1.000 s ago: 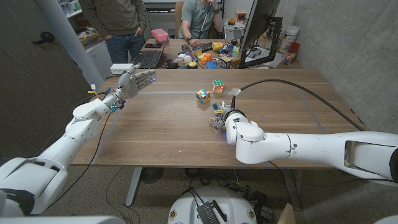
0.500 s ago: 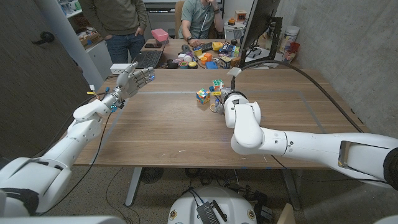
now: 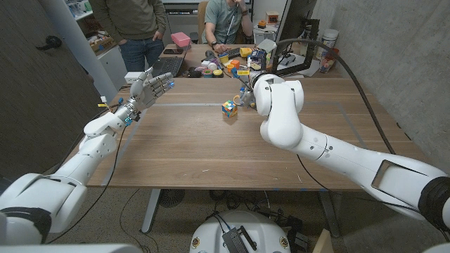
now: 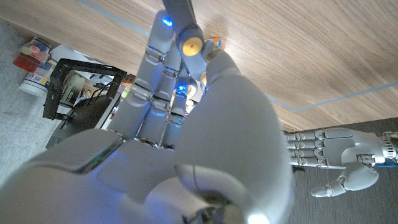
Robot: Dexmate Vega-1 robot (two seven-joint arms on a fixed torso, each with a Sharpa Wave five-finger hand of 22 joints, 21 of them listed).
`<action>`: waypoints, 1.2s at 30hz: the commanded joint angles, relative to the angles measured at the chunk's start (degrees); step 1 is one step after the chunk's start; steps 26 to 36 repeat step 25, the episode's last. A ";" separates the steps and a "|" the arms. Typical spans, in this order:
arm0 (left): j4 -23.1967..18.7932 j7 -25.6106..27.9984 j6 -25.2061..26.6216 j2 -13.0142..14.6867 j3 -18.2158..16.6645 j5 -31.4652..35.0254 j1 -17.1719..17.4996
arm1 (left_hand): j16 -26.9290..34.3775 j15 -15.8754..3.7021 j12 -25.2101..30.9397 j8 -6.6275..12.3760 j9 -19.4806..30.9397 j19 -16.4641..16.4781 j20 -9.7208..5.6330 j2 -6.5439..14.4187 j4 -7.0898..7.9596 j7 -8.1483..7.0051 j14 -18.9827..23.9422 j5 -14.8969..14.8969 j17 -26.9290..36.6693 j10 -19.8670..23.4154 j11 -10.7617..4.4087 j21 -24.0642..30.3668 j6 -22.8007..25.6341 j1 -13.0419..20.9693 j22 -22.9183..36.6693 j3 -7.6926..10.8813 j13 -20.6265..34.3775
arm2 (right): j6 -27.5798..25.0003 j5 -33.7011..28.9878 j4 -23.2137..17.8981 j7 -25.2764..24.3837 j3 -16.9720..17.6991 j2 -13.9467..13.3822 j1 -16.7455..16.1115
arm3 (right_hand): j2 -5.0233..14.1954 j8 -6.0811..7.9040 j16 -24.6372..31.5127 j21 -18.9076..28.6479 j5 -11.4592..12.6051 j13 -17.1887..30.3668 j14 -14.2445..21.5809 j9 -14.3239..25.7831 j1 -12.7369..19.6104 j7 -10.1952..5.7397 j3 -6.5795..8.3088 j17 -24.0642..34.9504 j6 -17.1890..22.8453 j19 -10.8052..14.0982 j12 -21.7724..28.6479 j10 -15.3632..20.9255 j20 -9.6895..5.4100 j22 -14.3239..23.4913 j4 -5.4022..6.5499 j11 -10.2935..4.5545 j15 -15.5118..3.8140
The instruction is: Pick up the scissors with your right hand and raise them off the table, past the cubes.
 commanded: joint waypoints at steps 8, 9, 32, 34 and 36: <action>4.09 -5.03 -0.93 -2.13 -1.18 -1.60 -2.15 | 0.11 0.08 -0.07 0.17 0.35 0.19 0.56 0.81 0.06 0.10 -0.41 0.35 0.18 -0.10 -0.21 0.43 0.00 0.04 0.22 -0.17 0.28 | 29.94 -15.77 -1.61 10.25 22.27 22.45 -9.84 | 0.27 0.18 -0.18 1.17 -0.16 30.71 9.98 16.26 0.04 0.01 1.05 0.39 0.64 -1.37 20.95 7.79 -1.38 0.09 0.38 -5.99 -13.27; 4.28 -5.22 -1.03 -2.24 -1.24 -1.65 -2.21 | 0.12 0.06 -0.07 0.17 0.35 0.24 0.51 0.81 0.05 0.09 -0.40 0.35 0.18 -0.12 -0.20 0.45 0.00 0.04 0.22 -0.18 0.28 | 31.84 -16.67 -1.60 10.25 23.14 24.04 -10.36 | 0.22 0.15 -0.19 1.22 -0.18 30.75 10.01 16.22 0.04 -0.01 1.06 0.41 0.66 -1.38 20.94 7.81 -1.38 0.10 0.36 -6.07 -13.27; 1.77 -5.10 -0.98 -2.14 -2.52 -2.77 -0.28 | 0.15 0.07 0.03 0.31 0.36 0.11 0.66 0.88 0.02 -0.02 -0.44 0.28 0.18 0.01 -0.03 0.42 0.34 0.05 0.22 -0.25 0.28 | 48.82 -25.56 -2.46 10.25 28.68 38.22 -13.71 | -0.09 0.10 -0.44 2.75 -0.43 31.09 10.52 16.79 -0.30 0.07 1.68 0.93 0.60 -1.82 20.10 8.43 -1.40 0.11 0.36 -5.95 -13.23; 1.77 -5.10 -0.98 -2.14 -2.52 -2.77 -0.28 | 0.15 0.07 0.03 0.31 0.36 0.11 0.66 0.88 0.02 -0.02 -0.44 0.28 0.18 0.01 -0.03 0.42 0.34 0.05 0.22 -0.25 0.28 | 48.82 -25.56 -2.46 10.25 28.68 38.22 -13.71 | -0.09 0.10 -0.44 2.75 -0.43 31.09 10.52 16.79 -0.30 0.07 1.68 0.93 0.60 -1.82 20.10 8.43 -1.40 0.11 0.36 -5.95 -13.23; 1.77 -5.10 -0.98 -2.14 -2.52 -2.77 -0.28 | 0.15 0.07 0.03 0.31 0.36 0.11 0.66 0.88 0.02 -0.02 -0.44 0.28 0.18 0.01 -0.03 0.42 0.34 0.05 0.22 -0.25 0.28 | 48.82 -25.56 -2.46 10.25 28.68 38.22 -13.71 | -0.09 0.10 -0.44 2.75 -0.43 31.09 10.52 16.79 -0.30 0.07 1.68 0.93 0.60 -1.82 20.10 8.43 -1.40 0.11 0.36 -5.95 -13.23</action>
